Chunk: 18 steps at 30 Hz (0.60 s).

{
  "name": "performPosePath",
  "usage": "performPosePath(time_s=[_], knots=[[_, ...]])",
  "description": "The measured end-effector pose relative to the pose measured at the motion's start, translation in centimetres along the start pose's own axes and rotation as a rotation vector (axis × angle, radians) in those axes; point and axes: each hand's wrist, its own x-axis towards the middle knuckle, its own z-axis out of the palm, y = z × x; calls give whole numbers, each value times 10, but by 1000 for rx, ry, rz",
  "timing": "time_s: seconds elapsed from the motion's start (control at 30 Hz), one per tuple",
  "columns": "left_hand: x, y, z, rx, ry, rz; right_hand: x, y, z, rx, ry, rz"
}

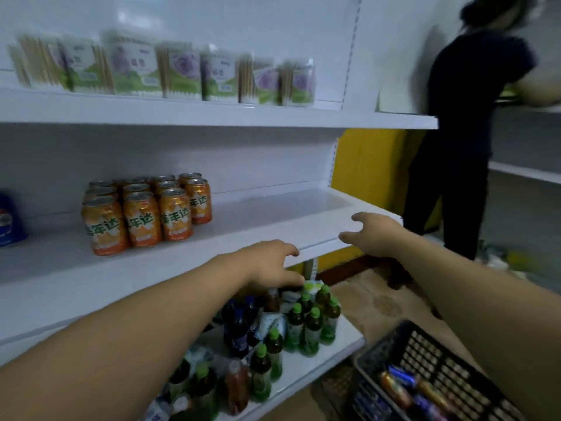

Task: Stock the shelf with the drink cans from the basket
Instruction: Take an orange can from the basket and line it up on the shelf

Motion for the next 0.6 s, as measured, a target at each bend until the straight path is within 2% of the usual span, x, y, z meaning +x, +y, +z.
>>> performPosePath(time_s=[0.13,0.27,0.43,0.6], knots=[[24,86,31,72,-63,230,-65,82,-14,-10,88,238],[36,145,69,102,-144,401,-126,147,-20,37,83,446],[49,188,118,118,-239,574,-176,192,3,65,96,616],[86,195,168,134,-355,624,-187,222,37,104,63,753]])
